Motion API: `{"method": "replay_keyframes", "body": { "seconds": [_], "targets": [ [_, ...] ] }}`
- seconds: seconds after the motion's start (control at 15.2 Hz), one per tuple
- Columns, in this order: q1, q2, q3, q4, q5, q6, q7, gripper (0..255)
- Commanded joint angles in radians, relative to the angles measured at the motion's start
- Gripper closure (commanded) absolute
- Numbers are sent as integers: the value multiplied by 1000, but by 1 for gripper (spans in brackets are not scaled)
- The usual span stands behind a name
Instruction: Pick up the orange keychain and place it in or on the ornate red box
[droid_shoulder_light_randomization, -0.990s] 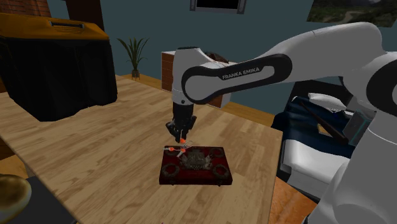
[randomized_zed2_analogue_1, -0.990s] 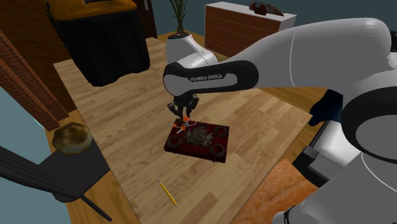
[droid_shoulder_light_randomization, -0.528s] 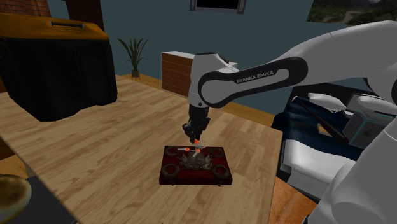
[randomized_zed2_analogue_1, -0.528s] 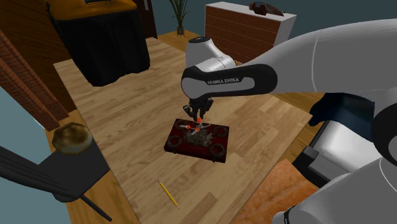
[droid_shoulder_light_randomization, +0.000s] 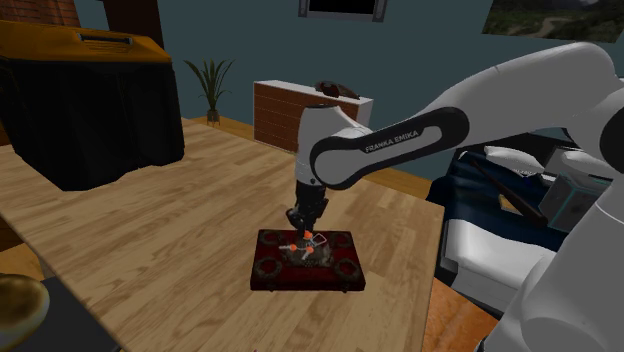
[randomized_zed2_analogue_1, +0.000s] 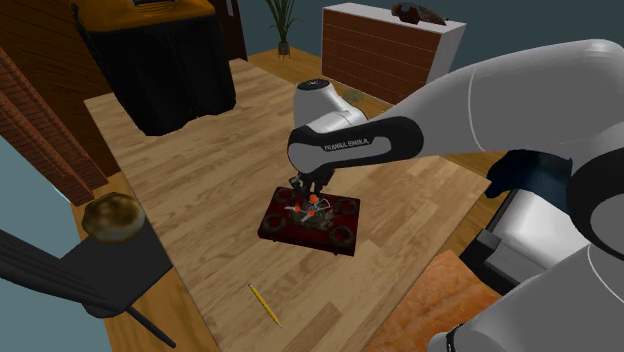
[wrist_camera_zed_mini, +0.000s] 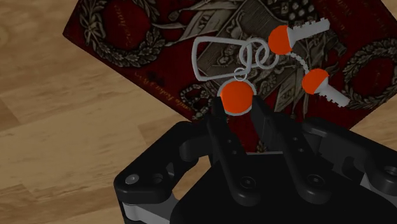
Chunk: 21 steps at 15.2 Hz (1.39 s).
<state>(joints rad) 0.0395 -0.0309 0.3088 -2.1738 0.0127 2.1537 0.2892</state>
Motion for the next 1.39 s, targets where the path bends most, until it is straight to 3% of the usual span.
{"method": "replay_keyframes", "body": {
  "seconds": [0.0,0.66,0.73,1.06,1.32],
  "targets": [
    [0,13,1,-15,-4,27,3,255],
    [1,24,1,-26,-9,49,6,255],
    [1,24,1,-27,-9,50,7,0],
    [1,24,1,-26,-9,49,6,0],
    [-1,-33,-2,45,11,-76,-8,0]
  ]
}}
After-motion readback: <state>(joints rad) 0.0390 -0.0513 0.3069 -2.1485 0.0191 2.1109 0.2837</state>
